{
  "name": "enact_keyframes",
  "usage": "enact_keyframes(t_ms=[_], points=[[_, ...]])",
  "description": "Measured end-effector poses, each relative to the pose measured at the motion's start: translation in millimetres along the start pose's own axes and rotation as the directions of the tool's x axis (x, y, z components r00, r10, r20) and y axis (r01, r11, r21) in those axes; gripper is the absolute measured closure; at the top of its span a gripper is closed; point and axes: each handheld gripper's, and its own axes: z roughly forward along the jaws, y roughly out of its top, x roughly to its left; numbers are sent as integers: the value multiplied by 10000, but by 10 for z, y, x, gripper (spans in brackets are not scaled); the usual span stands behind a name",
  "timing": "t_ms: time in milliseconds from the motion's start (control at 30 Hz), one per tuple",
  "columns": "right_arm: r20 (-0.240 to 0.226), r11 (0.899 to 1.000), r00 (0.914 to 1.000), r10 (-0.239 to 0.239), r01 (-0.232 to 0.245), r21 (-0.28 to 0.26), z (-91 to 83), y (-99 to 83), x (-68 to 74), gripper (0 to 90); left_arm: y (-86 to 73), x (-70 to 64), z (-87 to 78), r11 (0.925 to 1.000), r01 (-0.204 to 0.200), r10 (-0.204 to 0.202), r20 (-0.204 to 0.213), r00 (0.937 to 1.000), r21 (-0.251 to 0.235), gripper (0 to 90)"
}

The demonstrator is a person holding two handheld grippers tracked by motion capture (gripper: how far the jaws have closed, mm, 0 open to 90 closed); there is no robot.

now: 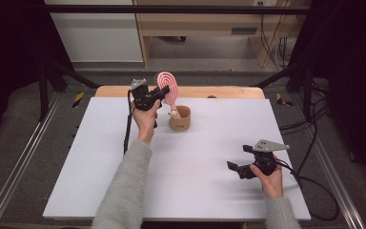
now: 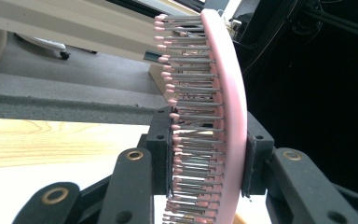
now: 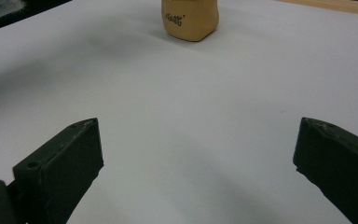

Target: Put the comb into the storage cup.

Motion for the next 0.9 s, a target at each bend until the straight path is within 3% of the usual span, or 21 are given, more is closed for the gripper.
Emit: enact_keyframes(t_ms=[567, 900], points=[[-17, 10000, 10000, -12, 12, -19, -1, 2, 4, 17, -2, 20, -29, 9998, -203, 204, -116, 9997, 63, 615], [-21, 10000, 10000, -21, 21, 7, 3, 2, 4, 17, -6, 66, -25, 9986, -350, 361, -267, 9990, 406, 551]])
